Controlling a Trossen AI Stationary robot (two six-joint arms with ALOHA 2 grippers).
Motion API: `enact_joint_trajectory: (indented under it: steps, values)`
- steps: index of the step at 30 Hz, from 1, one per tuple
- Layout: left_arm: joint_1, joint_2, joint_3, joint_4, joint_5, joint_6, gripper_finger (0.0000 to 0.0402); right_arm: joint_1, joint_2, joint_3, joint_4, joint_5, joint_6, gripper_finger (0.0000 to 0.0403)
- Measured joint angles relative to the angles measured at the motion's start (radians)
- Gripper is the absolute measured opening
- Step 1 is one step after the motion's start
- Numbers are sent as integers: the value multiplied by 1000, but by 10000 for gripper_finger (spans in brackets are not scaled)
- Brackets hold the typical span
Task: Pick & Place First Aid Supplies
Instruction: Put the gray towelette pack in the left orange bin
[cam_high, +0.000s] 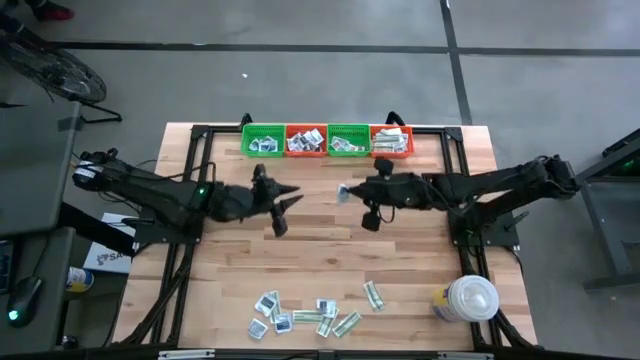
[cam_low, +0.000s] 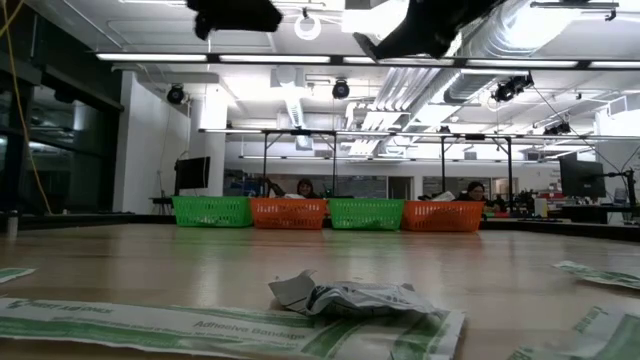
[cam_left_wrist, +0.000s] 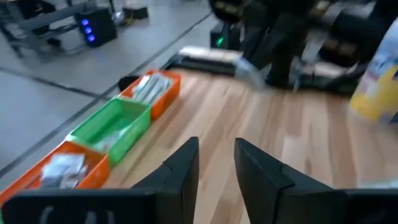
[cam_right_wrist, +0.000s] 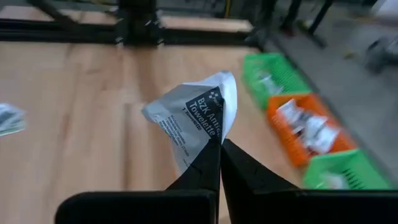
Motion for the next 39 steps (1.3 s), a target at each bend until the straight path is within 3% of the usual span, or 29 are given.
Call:
enact_joint_trajectory:
  steps: [7, 10, 22, 33, 39]
  values:
    - [202, 76, 0, 275, 305, 59, 156, -60, 0, 1, 135, 77, -238, 0]
    - [263, 135, 0, 375, 363, 13, 179, -74, 0, 2, 157, 110, -315, 0]
    - [326, 309, 3, 679, 447, -64, 190, -120, 0, 2, 142, 121, -401, 0]
    - [326, 425, 124, 653, 438, -36, 188, -127, 0, 2, 138, 102, -425, 0]
    - [326, 424, 157, 523, 420, -30, 122, -127, -1, 2, 123, 109, -425, 0]
